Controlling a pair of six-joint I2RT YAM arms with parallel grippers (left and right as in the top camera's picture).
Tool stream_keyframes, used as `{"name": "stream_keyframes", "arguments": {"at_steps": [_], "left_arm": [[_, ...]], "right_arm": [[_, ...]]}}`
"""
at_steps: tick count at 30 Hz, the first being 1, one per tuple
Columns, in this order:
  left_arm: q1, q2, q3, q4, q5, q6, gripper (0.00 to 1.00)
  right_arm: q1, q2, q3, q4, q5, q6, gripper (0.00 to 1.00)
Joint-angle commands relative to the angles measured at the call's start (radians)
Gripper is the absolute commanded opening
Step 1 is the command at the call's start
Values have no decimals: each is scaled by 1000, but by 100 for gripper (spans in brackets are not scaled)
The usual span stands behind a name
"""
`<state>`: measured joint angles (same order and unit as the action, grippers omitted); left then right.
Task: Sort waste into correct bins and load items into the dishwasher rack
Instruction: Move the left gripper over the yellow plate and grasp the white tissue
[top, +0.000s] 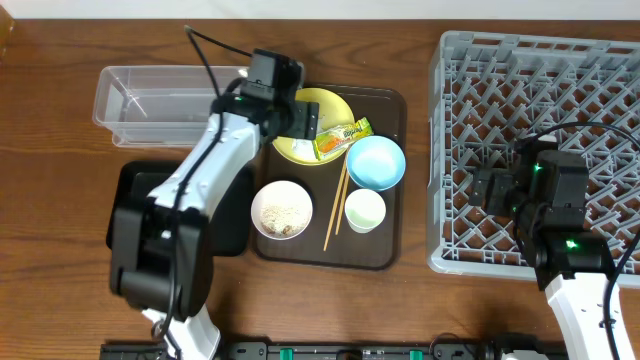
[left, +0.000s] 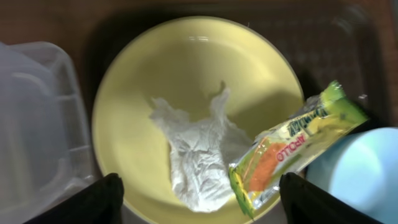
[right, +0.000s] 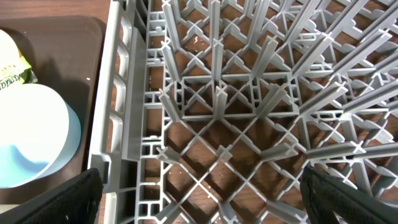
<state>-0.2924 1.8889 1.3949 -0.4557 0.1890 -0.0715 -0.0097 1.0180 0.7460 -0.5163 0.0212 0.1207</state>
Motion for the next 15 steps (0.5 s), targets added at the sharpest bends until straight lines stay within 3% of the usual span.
{"name": "stream_keyframes", "arguments": {"at_steps": [1,7,10,15], "left_arm": [[1,56,21,9,2,11,80],[1,129,21,23,2,11,74],[1,139,21,26,2,11,52],[1,139,21,24,2,11,27]], "right_arm": [[11,-4,23,0,-3,-10,99],[11,-4,23,-1,-3,-10,99],[11,-4,23,-1,-3,-10,99],[11,-4,23,-1,-3,-10,99]]}}
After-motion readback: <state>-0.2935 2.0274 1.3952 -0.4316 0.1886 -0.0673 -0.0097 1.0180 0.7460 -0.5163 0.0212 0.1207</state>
